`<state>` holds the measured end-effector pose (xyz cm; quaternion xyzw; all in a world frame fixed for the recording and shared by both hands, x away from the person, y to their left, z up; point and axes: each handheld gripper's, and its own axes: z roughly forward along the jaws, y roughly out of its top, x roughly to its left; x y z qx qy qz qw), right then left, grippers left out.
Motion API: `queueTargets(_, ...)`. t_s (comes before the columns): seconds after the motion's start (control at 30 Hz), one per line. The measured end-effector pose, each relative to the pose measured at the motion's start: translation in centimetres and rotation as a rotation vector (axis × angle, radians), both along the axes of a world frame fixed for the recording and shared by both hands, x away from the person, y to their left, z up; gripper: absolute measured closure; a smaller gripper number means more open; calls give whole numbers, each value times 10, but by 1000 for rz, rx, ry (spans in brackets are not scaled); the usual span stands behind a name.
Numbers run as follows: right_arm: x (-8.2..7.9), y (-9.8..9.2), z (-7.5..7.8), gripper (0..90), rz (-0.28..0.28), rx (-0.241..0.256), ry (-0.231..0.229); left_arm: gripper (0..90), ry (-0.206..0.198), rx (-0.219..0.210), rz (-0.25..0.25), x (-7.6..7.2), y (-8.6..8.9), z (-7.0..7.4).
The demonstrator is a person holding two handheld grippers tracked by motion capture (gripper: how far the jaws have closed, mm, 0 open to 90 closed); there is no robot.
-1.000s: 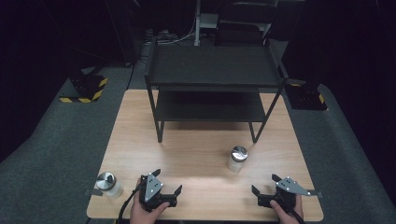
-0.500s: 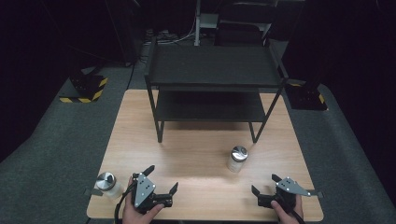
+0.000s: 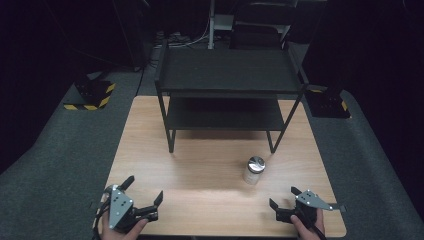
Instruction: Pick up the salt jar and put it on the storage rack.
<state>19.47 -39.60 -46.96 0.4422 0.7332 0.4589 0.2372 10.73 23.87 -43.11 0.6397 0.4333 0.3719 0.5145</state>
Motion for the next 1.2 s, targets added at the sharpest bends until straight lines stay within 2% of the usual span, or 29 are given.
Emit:
queueTargets(0.07,0,0,0,5,0,0,1,5,-6,2,43,-8,12,-3)
queueTargets(0.27,-1,1,0,5,-2,-1,-5,5,10,45,103,-16,30,-13)
queueTargets(0.43,-1,0,0,5,-1,0,-5,5,24,27,151,-17,37,-25)
queueTargets(0.53,-1,1,-1,5,0,-3,-8,5,33,12,166,-15,41,-33)
queueTargets(0.77,-1,0,-1,5,4,-2,-10,5,45,20,182,-14,44,-47)
queueTargets(0.97,-1,-1,-1,5,8,0,-9,15,82,18,174,-10,43,-57)
queueTargets(1.03,-1,-1,-1,5,13,-4,-11,15,97,-2,183,-8,44,-61)
queueTargets(1.17,-1,-2,-1,5,13,0,-11,23,112,-11,191,-5,46,-65)
queueTargets(1.2,-1,-2,-1,5,13,1,-11,32,113,-29,196,-5,46,-67)
